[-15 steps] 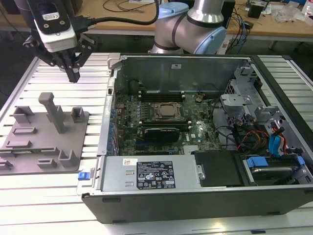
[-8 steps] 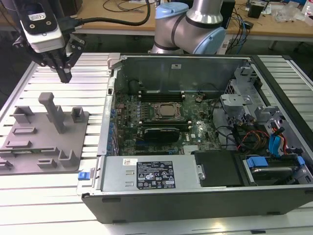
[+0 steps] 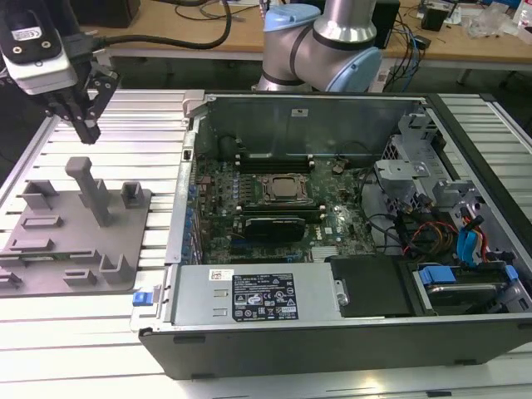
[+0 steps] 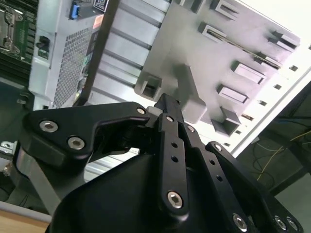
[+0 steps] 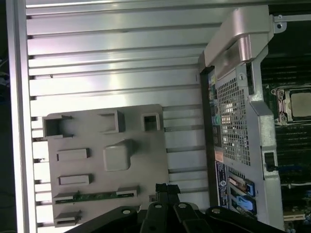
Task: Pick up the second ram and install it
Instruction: 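Reach for the second ram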
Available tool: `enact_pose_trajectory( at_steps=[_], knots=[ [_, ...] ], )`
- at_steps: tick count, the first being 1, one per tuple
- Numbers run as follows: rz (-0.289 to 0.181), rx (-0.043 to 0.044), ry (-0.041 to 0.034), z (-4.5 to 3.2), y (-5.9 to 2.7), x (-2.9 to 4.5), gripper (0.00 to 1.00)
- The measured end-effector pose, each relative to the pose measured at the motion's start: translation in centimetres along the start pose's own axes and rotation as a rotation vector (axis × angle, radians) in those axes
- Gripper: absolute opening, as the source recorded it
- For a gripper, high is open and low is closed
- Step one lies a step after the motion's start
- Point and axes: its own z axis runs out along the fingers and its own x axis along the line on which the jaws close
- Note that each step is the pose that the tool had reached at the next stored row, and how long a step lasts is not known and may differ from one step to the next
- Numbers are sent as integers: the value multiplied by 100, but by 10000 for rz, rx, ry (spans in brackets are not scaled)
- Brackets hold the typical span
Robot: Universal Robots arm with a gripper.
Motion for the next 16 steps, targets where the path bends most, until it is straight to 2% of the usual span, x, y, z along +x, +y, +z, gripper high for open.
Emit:
enact_pose_trajectory(
  at_steps=[4, 9, 12, 14, 16],
  knots=[
    [-1, 0, -1, 16, -13, 143, 8],
    [1, 0, 0, 60, -44, 531, 8],
    [-1, 0, -1, 83, -58, 691, 8],
    [0, 0, 0, 92, -63, 754, 8],
    [0, 0, -1, 113, -74, 875, 8]
  ],
)
